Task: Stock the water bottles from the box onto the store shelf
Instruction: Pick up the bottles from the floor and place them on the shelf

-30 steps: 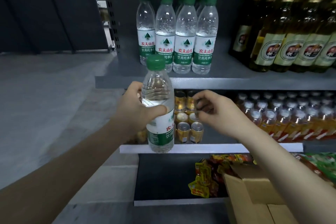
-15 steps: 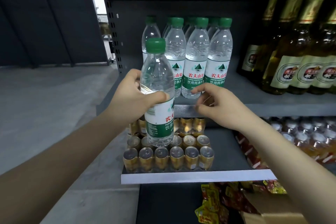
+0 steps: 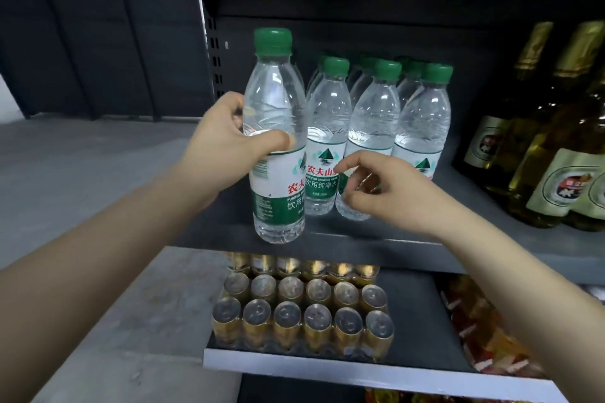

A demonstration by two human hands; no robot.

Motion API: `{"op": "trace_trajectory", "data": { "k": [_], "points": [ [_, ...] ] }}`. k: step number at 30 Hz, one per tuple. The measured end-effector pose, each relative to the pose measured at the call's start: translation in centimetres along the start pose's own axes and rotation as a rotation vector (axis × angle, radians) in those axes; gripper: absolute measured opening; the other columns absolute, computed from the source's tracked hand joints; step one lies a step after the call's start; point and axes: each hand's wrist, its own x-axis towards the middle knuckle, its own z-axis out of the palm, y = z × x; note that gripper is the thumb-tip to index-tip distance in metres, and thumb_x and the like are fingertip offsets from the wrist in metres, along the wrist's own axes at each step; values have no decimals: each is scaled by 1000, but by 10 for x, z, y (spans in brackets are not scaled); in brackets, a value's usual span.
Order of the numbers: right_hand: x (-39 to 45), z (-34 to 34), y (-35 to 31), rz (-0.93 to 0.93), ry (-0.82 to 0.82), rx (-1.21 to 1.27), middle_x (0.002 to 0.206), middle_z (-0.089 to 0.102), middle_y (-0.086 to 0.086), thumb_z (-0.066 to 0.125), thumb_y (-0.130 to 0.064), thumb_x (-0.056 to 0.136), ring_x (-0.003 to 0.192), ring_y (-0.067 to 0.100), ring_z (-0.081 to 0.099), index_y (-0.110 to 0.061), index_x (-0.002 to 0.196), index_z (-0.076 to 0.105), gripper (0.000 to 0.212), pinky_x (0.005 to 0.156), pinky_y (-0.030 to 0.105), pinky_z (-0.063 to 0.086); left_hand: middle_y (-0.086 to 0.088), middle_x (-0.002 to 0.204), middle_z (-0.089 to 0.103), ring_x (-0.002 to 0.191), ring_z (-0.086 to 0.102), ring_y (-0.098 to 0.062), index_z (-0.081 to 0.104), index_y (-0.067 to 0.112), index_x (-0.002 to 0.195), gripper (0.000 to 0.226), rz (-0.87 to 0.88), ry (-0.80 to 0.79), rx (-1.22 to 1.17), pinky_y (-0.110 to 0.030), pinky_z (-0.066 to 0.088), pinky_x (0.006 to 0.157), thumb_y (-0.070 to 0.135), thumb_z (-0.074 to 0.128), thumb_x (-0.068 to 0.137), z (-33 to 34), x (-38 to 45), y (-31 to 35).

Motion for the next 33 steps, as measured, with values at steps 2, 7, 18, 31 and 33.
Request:
{"op": "trace_trajectory", "data": {
  "k": [2, 7, 18, 31, 33],
  "points": [
    [4, 0, 1, -15, -18, 10, 79, 62, -3, 62, -10, 80, 68, 12, 51, -26, 103, 56, 28, 72, 27, 44, 16, 65, 56, 47, 54, 14, 49, 21, 84, 30, 10, 13, 16, -4, 40, 47, 4, 72, 74, -1, 7, 0],
    [11, 3, 3, -49, -63, 5, 89, 65, 1, 64, -12, 81, 70, 9, 52, -30, 102, 54, 29, 73, 27, 46, 12, 70, 56, 48, 55, 14, 48, 21, 83, 32, 2, 12, 51, -2, 41, 46, 1, 71, 75, -4, 23, -6],
    [23, 26, 0, -49, -108, -13, 87, 60, -6, 64, -17, 82, 70, 8, 53, -30, 108, 54, 31, 73, 28, 47, 16, 61, 62, 51, 58, 12, 48, 19, 87, 34, -54, -50, 56, -4, 43, 48, -3, 70, 74, -8, 48, -33],
    [30, 40, -7, -35, -47, -23, 97, 59, -4, 63, -18, 82, 80, 12, 57, -25, 119, 51, 39, 76, 28, 47, 13, 70, 65, 57, 62, 10, 50, 23, 93, 32, -99, -199, 65, -5, 46, 51, 2, 69, 77, -18, 61, -41],
    [31, 42, -9, -39, -29, -19, 102, 57, -6, 63, -19, 83, 85, 12, 56, -24, 125, 48, 45, 81, 30, 49, 13, 68, 66, 58, 63, 9, 50, 23, 97, 32, -125, -215, 56, -6, 47, 52, 6, 70, 78, -20, 60, -42]
  ]
}}
